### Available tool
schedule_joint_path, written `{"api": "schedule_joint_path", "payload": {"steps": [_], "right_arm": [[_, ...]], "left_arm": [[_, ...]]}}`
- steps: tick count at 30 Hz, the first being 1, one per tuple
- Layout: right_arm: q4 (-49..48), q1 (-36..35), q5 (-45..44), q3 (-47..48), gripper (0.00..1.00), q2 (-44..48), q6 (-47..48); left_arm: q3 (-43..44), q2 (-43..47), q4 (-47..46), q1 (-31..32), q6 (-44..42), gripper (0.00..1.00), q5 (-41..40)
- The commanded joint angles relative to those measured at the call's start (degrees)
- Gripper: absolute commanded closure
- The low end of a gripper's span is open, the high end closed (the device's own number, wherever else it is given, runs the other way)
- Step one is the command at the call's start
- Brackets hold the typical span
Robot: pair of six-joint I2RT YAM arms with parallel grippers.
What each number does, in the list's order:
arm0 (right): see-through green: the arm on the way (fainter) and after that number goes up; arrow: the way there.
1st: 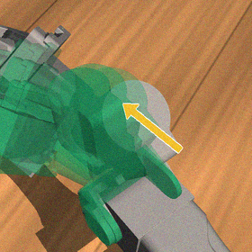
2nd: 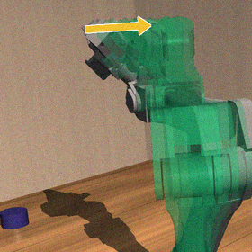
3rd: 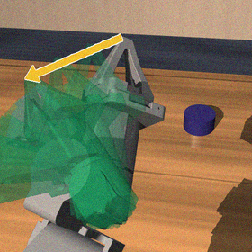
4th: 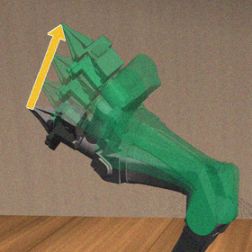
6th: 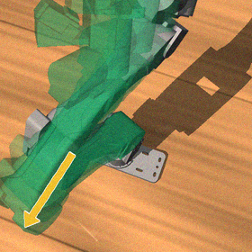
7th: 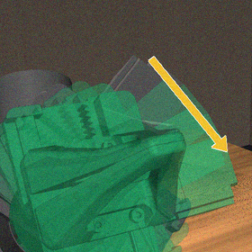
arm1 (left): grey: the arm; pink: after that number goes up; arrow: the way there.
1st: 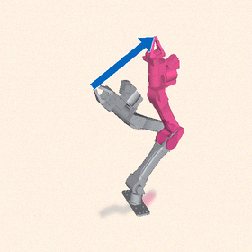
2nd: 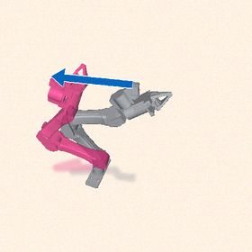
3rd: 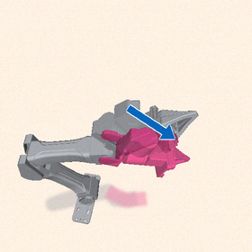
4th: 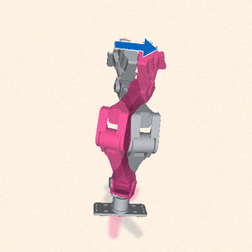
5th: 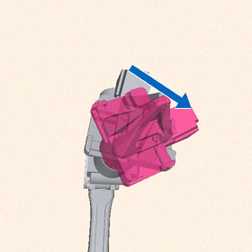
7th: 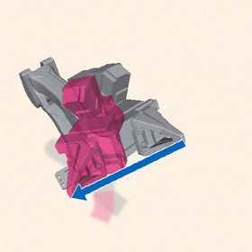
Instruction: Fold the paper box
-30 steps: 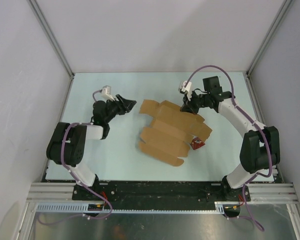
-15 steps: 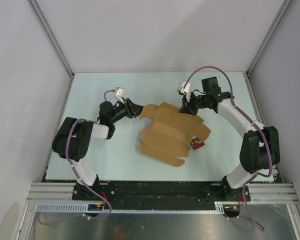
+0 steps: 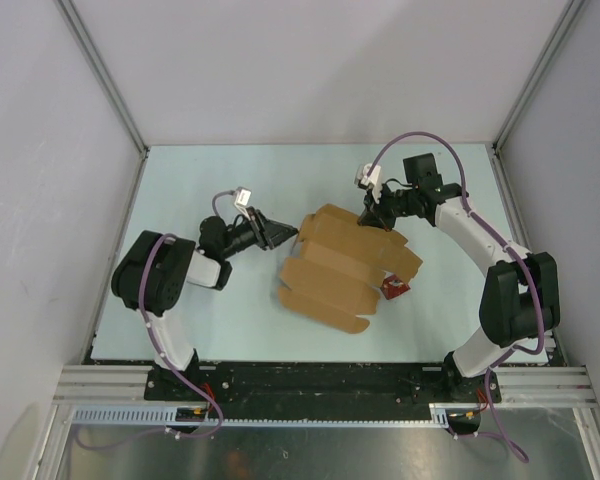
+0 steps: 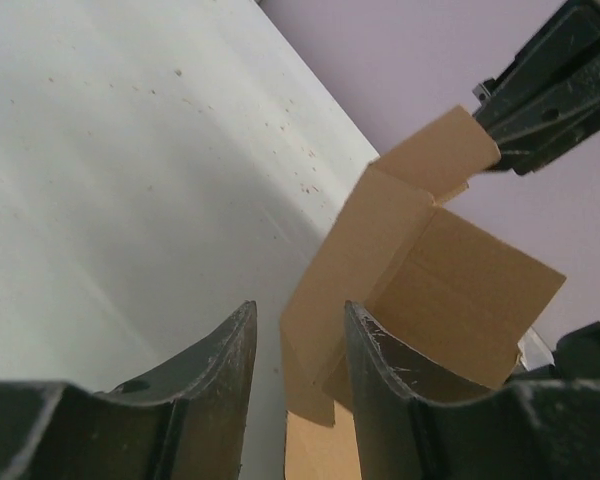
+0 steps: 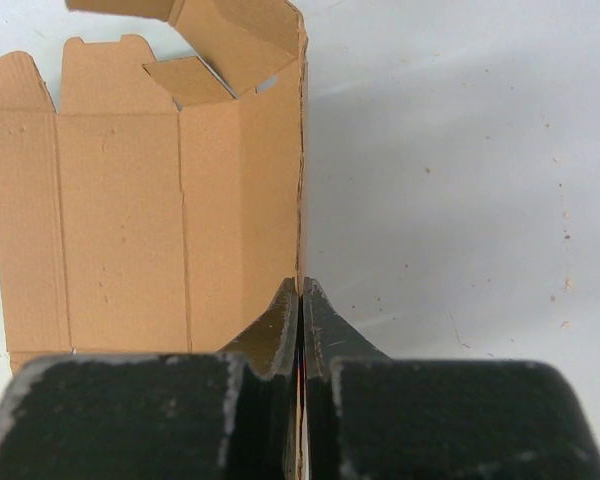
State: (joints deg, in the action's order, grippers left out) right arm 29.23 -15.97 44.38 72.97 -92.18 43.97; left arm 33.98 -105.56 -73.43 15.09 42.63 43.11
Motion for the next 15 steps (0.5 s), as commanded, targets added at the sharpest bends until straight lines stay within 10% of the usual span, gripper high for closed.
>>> {"api": "schedule_joint_path", "payload": {"steps": [1, 15], "right_arm": [[-1.55, -0.03, 0.27, 0.07, 1.00, 1.04, -0.99], [-1.54, -2.49, -5.88, -1.16, 1.00, 1.04, 1.03]], "left_arm": [[-2.33, 3.69, -7.69, 1.16, 0.61, 0.55, 1.45], [-3.66, 3.43, -11.47, 2.31, 1.40, 0.55, 0.92]]}}
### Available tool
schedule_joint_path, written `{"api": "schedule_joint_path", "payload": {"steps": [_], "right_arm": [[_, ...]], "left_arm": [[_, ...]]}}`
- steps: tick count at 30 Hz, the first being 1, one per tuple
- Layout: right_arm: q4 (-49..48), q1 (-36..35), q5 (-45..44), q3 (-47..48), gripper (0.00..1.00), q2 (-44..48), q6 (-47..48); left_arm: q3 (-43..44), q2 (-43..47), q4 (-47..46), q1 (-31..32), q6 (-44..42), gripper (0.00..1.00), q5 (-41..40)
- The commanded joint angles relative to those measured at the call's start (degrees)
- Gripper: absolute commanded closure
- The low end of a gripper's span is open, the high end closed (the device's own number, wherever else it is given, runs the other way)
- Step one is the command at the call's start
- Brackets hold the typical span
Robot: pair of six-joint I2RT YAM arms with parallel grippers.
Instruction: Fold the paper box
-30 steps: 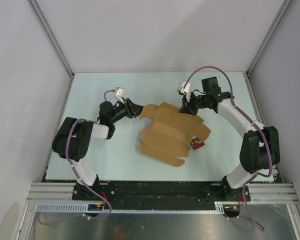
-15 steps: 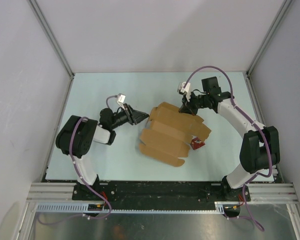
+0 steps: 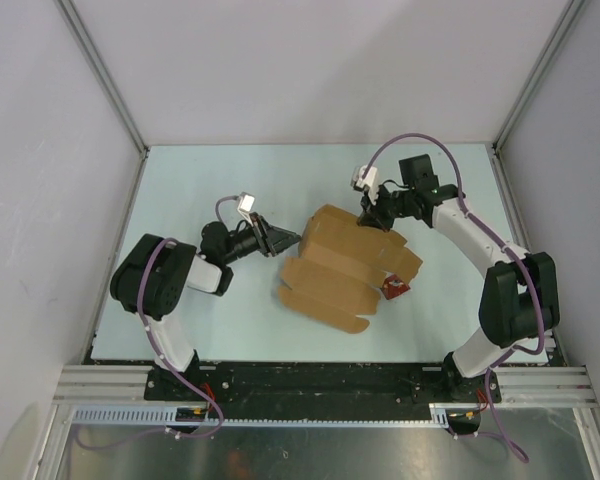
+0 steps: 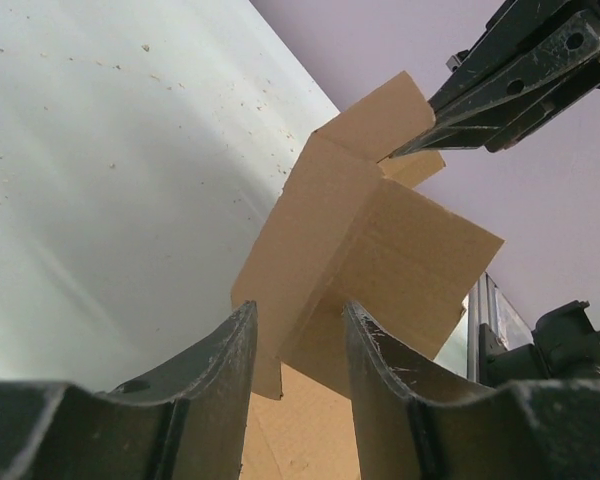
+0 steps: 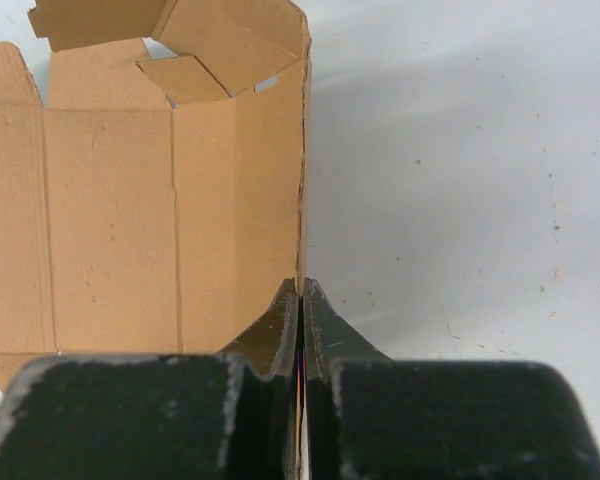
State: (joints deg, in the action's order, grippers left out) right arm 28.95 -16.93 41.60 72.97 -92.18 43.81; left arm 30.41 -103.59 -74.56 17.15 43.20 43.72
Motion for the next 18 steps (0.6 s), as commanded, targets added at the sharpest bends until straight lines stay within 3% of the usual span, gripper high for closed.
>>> {"api": "schedule_joint_path", "payload": {"steps": [1, 18], "right_arm": [[-1.79, -2.05, -4.59, -1.51, 1.00, 1.04, 1.27], [-6.45, -5.83, -14.44, -6.35, 1.00, 1.74, 3.73]], "left_arm": [[0.00, 1.03, -10.51, 0.26, 0.83, 0.55, 0.31], [1.14, -3.28, -12.89, 2.63, -2.24, 0.57, 1.80]]}}
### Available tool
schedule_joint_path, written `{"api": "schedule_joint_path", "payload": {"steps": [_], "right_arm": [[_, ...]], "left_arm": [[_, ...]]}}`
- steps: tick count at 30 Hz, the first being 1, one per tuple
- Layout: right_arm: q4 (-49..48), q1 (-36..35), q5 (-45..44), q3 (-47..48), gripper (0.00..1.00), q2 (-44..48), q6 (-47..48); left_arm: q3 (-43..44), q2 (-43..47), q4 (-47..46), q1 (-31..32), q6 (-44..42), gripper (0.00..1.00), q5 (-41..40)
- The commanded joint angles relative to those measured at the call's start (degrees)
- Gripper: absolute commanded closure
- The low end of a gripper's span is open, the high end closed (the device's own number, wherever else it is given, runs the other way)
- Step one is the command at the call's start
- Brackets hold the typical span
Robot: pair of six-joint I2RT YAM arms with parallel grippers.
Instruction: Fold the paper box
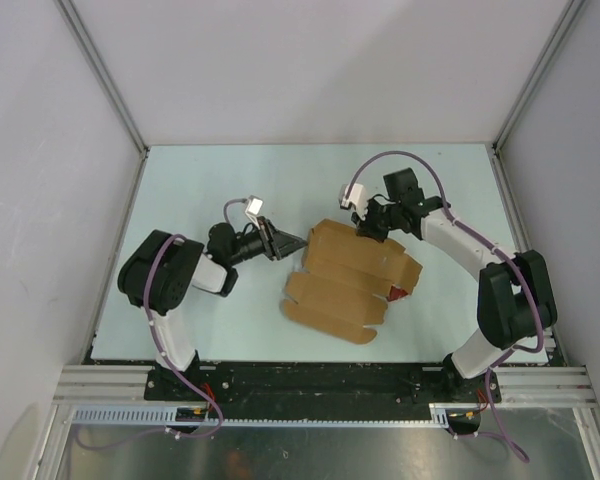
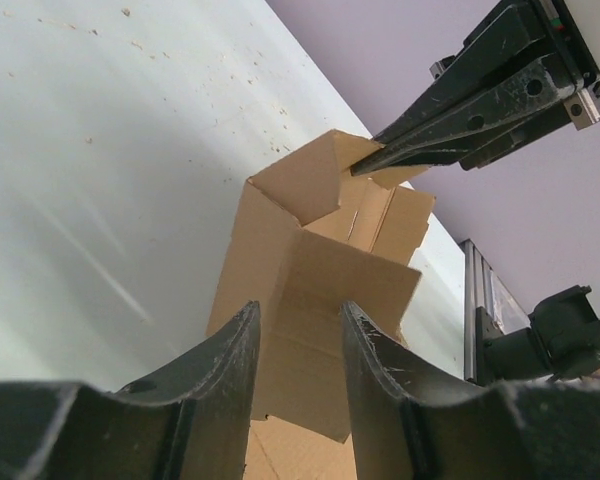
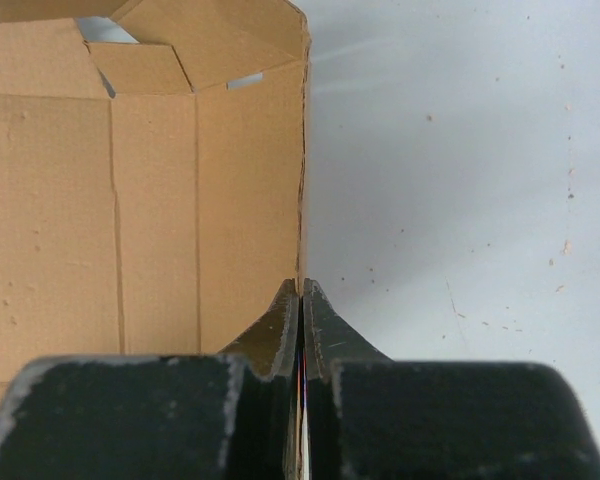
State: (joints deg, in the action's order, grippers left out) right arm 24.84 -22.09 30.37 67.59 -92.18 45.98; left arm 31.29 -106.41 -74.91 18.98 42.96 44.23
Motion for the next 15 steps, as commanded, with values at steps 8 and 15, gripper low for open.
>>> {"api": "schedule_joint_path", "payload": {"steps": [8, 15], "right_arm": [[-4.00, -2.35, -7.08, -4.31, 1.00, 4.11, 4.12], [-7.52, -3.84, -10.33, -8.35, 1.00, 7.54, 4.21]], "left_arm": [[-1.76, 0.06, -12.89, 1.41, -3.93, 0.59, 1.47], [-1.32, -1.96, -13.15, 3.43, -4.73, 0.59, 1.74]]}}
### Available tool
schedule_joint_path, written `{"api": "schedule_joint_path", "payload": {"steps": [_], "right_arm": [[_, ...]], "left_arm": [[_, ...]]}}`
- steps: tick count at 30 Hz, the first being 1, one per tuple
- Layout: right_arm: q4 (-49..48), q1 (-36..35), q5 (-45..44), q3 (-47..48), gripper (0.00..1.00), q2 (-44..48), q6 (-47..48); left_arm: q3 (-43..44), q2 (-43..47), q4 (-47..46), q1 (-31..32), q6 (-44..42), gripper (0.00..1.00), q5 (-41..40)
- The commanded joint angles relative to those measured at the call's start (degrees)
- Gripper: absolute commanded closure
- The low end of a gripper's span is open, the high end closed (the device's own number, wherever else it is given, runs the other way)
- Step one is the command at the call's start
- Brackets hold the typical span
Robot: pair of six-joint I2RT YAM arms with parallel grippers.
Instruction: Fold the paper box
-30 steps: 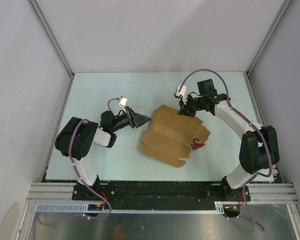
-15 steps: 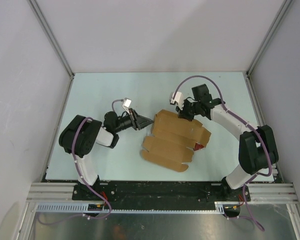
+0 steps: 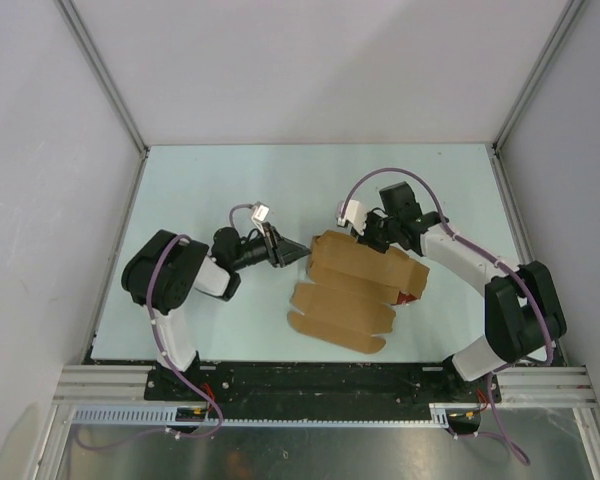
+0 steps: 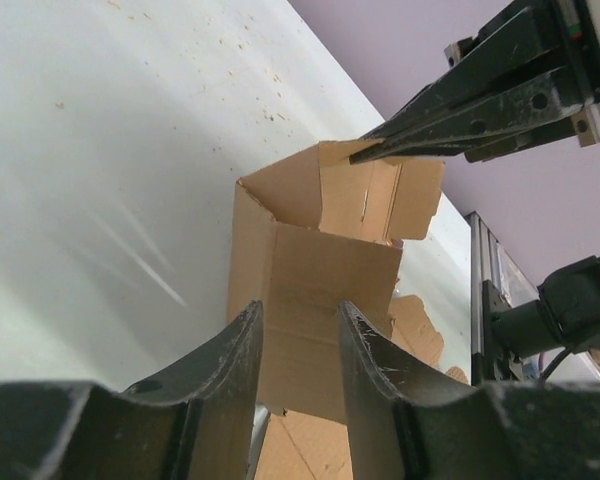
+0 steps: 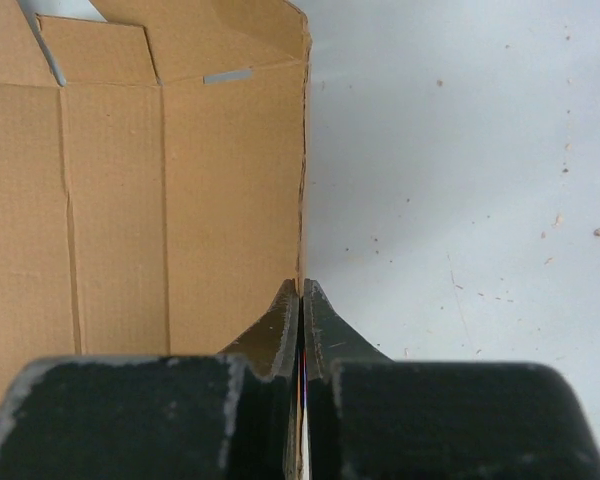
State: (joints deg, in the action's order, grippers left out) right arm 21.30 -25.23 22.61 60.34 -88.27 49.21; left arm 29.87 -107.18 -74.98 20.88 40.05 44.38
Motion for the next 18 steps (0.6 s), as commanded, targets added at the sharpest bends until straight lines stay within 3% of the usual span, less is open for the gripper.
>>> {"api": "schedule_joint_path", "payload": {"steps": [1, 5, 18], "right_arm": [[-4.25, -0.87, -2.75, -1.79, 1.00, 3.98, 0.97], [-5.65, -1.22, -3.89, -3.03, 1.00, 5.47, 0.97], [-4.51, -2.27, -3.71, -4.00, 1.00, 6.71, 1.41]], "left_arm": [[0.19, -1.37, -13.09, 2.05, -2.08, 0.59, 1.76], [0.37, -2.25, -13.09, 3.20, -3.05, 0.60, 1.85], [0.72, -1.90, -13.26, 3.99, -5.60, 0.46, 0.88]]}}
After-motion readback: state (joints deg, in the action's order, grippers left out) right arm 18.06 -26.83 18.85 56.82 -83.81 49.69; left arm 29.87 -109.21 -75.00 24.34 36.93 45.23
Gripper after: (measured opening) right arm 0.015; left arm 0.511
